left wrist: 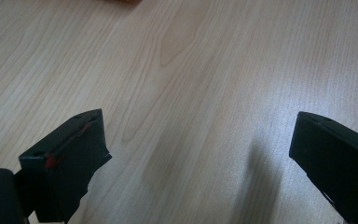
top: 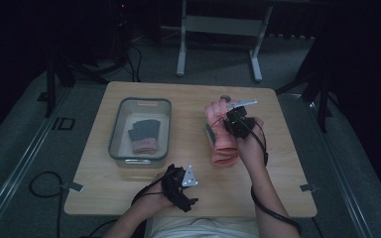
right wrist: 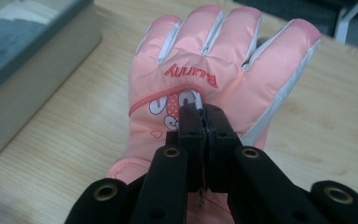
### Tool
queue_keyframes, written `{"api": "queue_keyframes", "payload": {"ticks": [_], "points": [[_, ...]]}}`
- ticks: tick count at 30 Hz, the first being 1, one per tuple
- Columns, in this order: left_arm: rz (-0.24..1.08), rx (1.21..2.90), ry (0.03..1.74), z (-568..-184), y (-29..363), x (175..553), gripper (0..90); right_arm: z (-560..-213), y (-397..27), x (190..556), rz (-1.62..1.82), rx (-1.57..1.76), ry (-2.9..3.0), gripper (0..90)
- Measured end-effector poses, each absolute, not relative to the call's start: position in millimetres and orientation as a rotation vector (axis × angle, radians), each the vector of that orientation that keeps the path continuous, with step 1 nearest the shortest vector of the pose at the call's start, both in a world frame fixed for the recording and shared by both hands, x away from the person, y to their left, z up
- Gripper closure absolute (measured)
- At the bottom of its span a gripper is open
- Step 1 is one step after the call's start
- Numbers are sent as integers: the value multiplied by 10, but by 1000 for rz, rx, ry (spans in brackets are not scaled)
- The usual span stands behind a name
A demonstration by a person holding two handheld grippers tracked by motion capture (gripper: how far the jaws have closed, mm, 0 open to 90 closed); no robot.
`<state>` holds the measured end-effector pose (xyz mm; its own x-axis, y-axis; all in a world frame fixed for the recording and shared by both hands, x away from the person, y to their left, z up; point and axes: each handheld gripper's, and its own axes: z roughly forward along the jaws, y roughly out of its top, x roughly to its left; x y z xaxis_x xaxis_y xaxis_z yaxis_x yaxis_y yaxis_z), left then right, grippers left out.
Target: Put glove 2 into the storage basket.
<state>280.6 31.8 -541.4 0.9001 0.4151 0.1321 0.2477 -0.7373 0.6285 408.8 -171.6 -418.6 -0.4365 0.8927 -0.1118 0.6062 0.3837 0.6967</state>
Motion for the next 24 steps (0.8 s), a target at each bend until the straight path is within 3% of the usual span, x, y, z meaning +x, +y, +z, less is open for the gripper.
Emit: {"api": "queue_keyframes", "payload": {"ticks": [11, 24], "points": [[352, 2436, 471, -5429, 302, 2803, 34, -4666, -1746, 4222, 701, 1404, 2179, 872], [339, 2438, 474, -5447, 293, 2804, 34, -4867, -1749, 4305, 675, 1433, 2192, 866]]}}
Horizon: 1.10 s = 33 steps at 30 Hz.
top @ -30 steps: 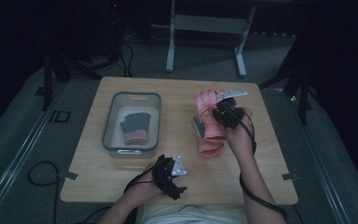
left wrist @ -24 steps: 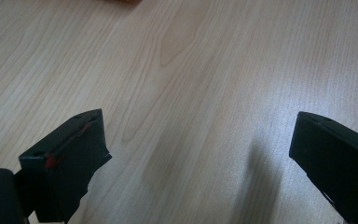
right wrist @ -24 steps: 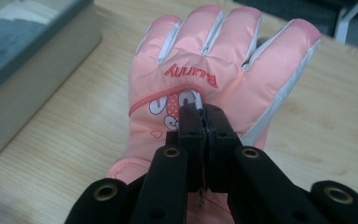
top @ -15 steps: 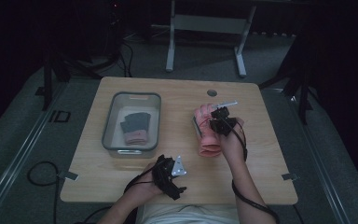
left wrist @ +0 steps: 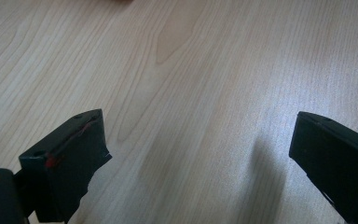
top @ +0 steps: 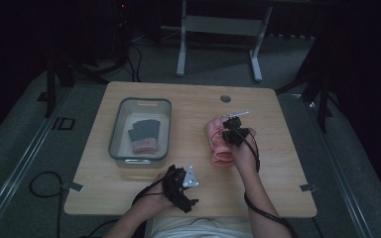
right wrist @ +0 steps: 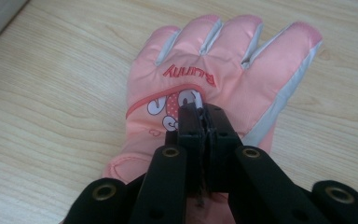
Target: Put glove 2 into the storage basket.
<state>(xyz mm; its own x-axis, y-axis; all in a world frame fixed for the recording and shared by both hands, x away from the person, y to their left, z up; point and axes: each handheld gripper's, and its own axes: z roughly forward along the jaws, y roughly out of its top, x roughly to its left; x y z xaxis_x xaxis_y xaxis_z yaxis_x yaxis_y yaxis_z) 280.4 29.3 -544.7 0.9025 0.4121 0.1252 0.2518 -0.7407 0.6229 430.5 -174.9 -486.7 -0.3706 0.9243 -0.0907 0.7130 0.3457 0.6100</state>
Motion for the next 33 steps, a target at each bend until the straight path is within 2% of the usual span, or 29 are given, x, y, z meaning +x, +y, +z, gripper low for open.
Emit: {"api": "queue_keyframes", "payload": {"ticks": [14, 22, 33], "points": [[334, 2435, 475, -5442, 275, 2804, 35, -5006, -1784, 4293, 726, 1419, 2188, 825], [324, 2401, 499, -5415, 299, 2826, 36, -4799, -1834, 4292, 784, 1396, 2187, 744], [351, 2299, 549, -5202, 302, 2898, 42, -4502, -1998, 4161, 868, 1327, 2213, 704]]}}
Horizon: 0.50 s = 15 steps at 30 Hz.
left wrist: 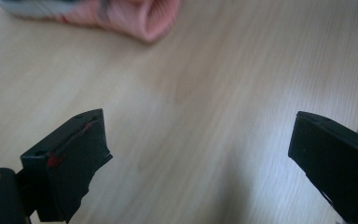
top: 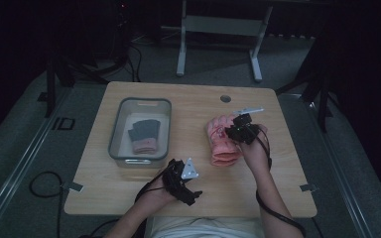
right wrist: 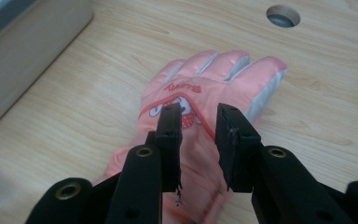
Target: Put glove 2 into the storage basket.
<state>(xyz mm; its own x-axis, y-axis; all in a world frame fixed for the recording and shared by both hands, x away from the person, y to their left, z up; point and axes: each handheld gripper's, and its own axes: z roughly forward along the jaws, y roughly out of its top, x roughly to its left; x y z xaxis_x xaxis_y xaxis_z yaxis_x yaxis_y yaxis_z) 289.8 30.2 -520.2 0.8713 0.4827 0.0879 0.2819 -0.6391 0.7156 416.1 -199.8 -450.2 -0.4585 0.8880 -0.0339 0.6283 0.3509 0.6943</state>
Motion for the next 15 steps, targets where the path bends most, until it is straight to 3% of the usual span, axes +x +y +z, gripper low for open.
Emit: {"api": "queue_keyframes", "payload": {"ticks": [15], "points": [[334, 2220, 558, -4669, 45, 3397, 53, -4438, -2502, 3996, 946, 1228, 2235, 715]]}}
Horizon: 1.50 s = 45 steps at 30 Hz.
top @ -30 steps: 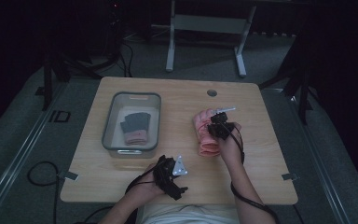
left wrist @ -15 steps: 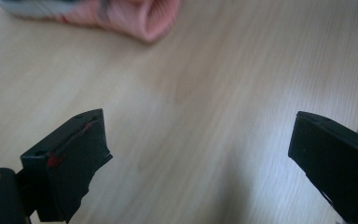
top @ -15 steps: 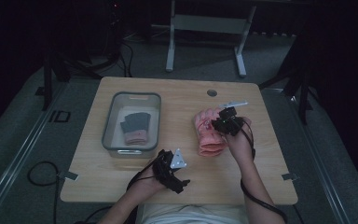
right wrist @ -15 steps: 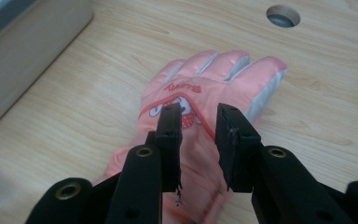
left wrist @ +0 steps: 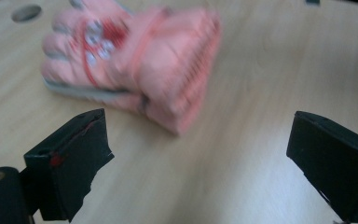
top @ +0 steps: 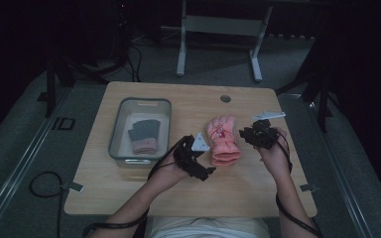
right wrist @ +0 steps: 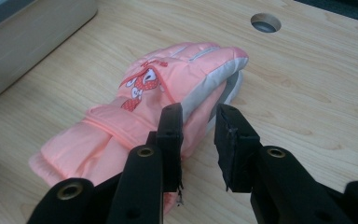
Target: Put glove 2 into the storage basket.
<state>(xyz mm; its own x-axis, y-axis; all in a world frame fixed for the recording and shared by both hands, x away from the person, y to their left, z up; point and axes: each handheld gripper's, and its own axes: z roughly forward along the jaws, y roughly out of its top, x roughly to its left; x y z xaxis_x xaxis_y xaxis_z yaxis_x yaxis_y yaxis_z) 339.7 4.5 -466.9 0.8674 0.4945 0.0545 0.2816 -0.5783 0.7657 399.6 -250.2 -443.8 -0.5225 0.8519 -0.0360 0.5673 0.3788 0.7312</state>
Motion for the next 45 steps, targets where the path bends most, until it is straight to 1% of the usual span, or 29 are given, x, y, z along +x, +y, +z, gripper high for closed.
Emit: {"api": "queue_keyframes", "payload": {"ticks": [2, 3, 6, 8, 12, 13, 15, 16, 17, 22, 27, 28, 29, 30, 33, 36, 40, 42, 45], "points": [[331, 2201, 580, -4576, 7, 3535, 70, -4444, -2502, 4020, 951, 1226, 2234, 715], [341, 2184, 605, -4537, -10, 3592, 100, -4444, -2497, 4032, 954, 1217, 2231, 717], [394, 2167, 667, -4443, -59, 3775, 151, -4440, -2462, 4080, 957, 1196, 2235, 740], [437, 2160, 717, -4427, -99, 3904, 201, -4436, -2431, 4115, 954, 1185, 2239, 749], [496, 2147, 836, -4486, -182, 4173, 253, -4426, -2375, 4194, 963, 1188, 2228, 769], [477, 2147, 851, -4515, -207, 4235, 262, -4422, -2361, 4213, 964, 1188, 2223, 771], [502, 2157, 884, -4575, -259, 4340, 267, -4425, -2321, 4249, 962, 1190, 2206, 771], [502, 2157, 884, -4575, -259, 4340, 286, -4425, -2321, 4249, 962, 1190, 2206, 771], [497, 2167, 914, -4636, -301, 4436, 286, -4433, -2299, 4264, 965, 1195, 2186, 770], [422, 2156, 1010, -4785, -338, 4589, 266, -4560, -2172, 4342, 952, 1205, 2186, 692], [336, 2193, 1052, -4969, -356, 4636, 237, -4728, -2126, 4375, 935, 1213, 2234, 588], [336, 2193, 1052, -4969, -356, 4636, 237, -4728, -2126, 4375, 935, 1213, 2234, 588], [298, 2199, 1074, -5062, -353, 4648, 237, -4764, -2128, 4383, 923, 1220, 2243, 584], [290, 2198, 1083, -5095, -353, 4654, 234, -4847, -2160, 4402, 888, 1249, 2262, 551], [221, 2185, 1117, -5186, -365, 4680, 234, -4964, -2208, 4455, 827, 1291, 2311, 507], [136, 2151, 1160, -5279, -350, 4726, 234, -5041, -2271, 4510, 846, 1349, 2340, 471], [76, 2122, 1196, -5381, -345, 4767, 237, -5140, -2337, 4604, 891, 1448, 2386, 462], [25, 2094, 1207, -5427, -334, 4784, 255, -5190, -2369, 4651, 932, 1495, 2403, 461], [-47, 2066, 1179, -5470, -315, 4796, 379, -5274, -2416, 4707, 1010, 1578, 2422, 457]]}}
